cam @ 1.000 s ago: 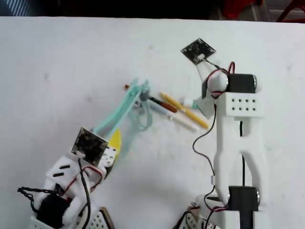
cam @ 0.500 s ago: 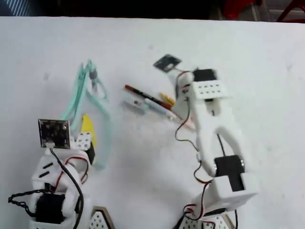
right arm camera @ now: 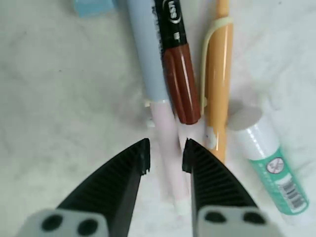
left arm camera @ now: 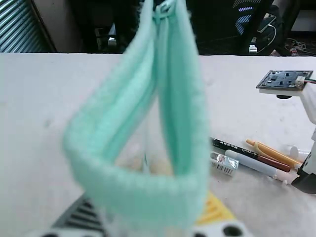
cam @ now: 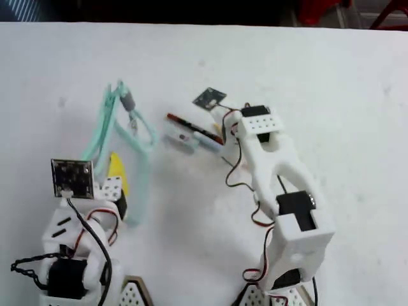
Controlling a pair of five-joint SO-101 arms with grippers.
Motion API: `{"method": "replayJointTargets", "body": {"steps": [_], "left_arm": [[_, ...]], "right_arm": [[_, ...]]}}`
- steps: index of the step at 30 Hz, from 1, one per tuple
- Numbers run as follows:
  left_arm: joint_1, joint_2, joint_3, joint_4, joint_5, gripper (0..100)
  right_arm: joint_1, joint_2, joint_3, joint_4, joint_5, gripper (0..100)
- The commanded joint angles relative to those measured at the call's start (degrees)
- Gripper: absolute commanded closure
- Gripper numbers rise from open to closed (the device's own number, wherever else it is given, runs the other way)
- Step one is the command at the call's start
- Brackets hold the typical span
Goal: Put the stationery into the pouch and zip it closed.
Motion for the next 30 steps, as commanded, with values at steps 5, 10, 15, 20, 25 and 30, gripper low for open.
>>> {"method": "replayJointTargets", "body": {"steps": [5, 10, 15, 20, 25, 30], "left_arm": [[-0.57, -0.48, -0.26, -1.76, 0.44, 98], [-0.48, -0.48, -0.26, -1.76, 0.44, 98], [1.01, -0.48, -0.09, -1.76, 0.18, 98], [1.01, -0.48, -0.09, -1.76, 0.18, 98], [1.01, -0.48, -0.26, -1.76, 0.18, 98], [1.89, -0.48, -0.44, -4.13, 0.35, 98]], "right_arm": [[0.4, 1.89, -0.53, -3.12, 0.62, 89.7], [0.4, 1.98, -0.35, -3.12, 0.62, 97.7], [0.48, 2.33, -0.18, -3.21, 0.62, 96.5], [0.75, 4.7, -0.7, -3.12, 0.53, 98.1], [1.1, 4.09, -0.26, -2.15, 0.62, 98.1], [0.57, 0.75, -0.44, 3.03, 0.7, 98.1]]}}
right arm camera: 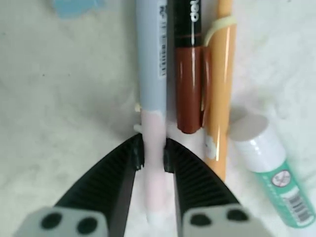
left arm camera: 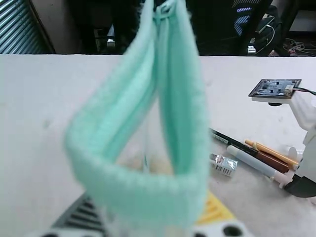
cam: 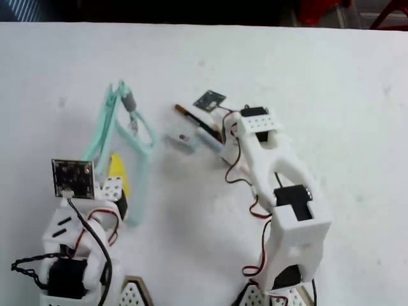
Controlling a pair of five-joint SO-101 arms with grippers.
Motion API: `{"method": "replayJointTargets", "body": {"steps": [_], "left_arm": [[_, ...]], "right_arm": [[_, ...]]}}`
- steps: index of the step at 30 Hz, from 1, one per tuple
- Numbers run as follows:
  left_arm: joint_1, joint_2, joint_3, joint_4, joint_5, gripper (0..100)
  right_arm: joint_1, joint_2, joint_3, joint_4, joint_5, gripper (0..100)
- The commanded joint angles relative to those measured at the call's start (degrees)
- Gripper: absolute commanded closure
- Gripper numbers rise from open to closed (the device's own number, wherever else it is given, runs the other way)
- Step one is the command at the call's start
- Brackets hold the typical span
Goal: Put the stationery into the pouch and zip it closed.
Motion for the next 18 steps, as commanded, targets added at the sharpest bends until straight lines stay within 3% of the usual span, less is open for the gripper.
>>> {"method": "replayJointTargets", "body": {"steps": [1, 6, 12, 18], "left_arm": [[1.98, -0.4, -0.44, -4.13, 0.44, 98], [6.64, -0.4, -0.62, -5.1, 0.53, 98], [16.22, -0.4, -5.45, -0.18, 0.18, 98], [17.36, -0.4, -4.84, 0.26, -2.99, 98]], "right_arm": [[0.13, -4.97, 0.18, 4.7, 0.7, 98.1], [0.04, -19.12, 0.18, 11.91, 0.53, 98.1], [0.04, -38.64, 0.26, 20.35, -0.35, 98.1], [0.57, -53.85, 0.44, 22.46, -8.62, 98.1]]}}
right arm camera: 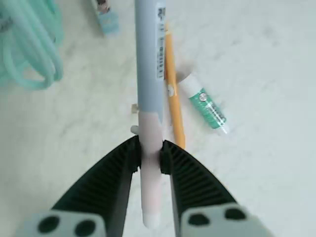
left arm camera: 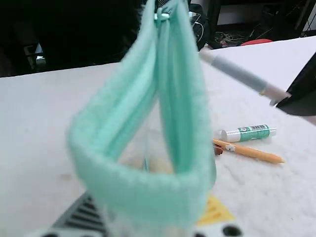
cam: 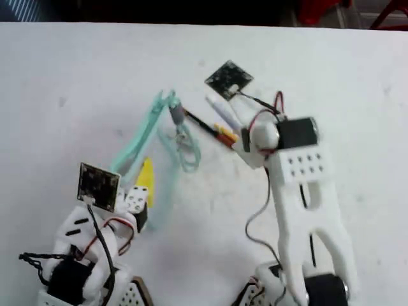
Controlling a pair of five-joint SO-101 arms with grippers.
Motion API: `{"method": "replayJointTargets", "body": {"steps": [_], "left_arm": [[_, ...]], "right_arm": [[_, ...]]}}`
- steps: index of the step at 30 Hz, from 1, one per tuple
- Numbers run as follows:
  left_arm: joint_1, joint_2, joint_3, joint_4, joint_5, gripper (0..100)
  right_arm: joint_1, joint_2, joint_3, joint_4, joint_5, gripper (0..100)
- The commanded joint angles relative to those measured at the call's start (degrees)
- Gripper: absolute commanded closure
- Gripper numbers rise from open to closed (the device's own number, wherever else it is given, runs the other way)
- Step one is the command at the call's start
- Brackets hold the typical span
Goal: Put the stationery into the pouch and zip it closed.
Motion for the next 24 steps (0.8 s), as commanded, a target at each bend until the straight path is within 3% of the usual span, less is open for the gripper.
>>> {"method": "replayJointTargets", "body": {"steps": [1, 8, 17, 22, 24], "left_arm": [[1.63, -0.57, -2.29, 0.0, -3.16, 98], [1.71, -0.57, 1.49, -3.34, -3.25, 98], [1.71, -0.57, 1.67, -1.23, -3.34, 97], [1.27, -0.57, 1.41, 2.37, -2.99, 77], [1.27, -0.57, 1.49, 2.9, -2.9, 75]], "right_arm": [[0.31, -8.92, -0.18, 0.66, -3.96, 98.1], [0.04, -14.46, -0.26, 0.22, -9.41, 98.1], [-0.13, -18.68, -0.62, -4.53, -13.01, 98.1], [-2.59, -21.49, -0.7, -6.64, -13.27, 98.1], [-4.44, -22.29, -0.7, -6.46, -13.27, 98.1]]}}
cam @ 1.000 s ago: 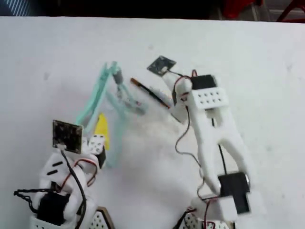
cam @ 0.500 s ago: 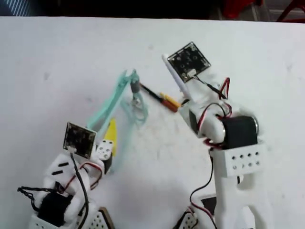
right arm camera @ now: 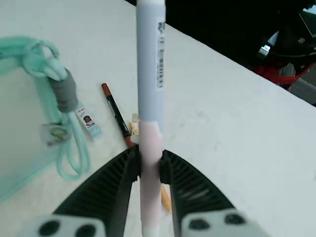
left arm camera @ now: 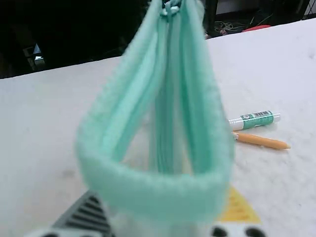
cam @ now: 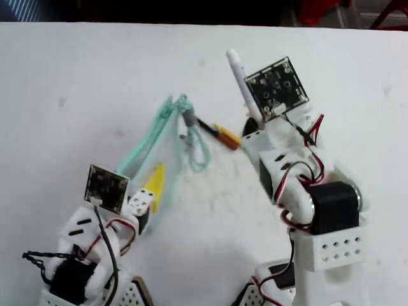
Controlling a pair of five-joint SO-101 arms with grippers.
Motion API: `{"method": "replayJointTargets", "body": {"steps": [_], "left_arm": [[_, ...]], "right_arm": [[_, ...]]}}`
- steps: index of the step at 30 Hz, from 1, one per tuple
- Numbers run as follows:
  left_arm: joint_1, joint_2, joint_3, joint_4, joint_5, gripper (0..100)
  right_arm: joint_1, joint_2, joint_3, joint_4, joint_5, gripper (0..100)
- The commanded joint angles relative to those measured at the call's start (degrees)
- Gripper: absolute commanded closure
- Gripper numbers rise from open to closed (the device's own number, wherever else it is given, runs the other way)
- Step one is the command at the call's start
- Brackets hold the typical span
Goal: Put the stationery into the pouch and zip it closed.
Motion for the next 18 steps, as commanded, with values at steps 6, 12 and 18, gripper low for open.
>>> {"method": "replayJointTargets", "body": {"steps": [6, 12, 18], "left_arm": [[0.48, 0.31, -0.7, 1.49, -0.35, 77], [0.84, 0.31, -0.44, 1.58, -2.99, 77], [0.84, 0.31, -0.62, 2.37, -4.4, 77]], "right_arm": [[-6.29, -3.21, -1.58, -1.54, -0.53, 98.1], [-9.1, -3.38, -11.25, -5.23, -5.19, 98.1], [-17.27, -3.03, -14.68, -11.82, -9.67, 98.1]]}}
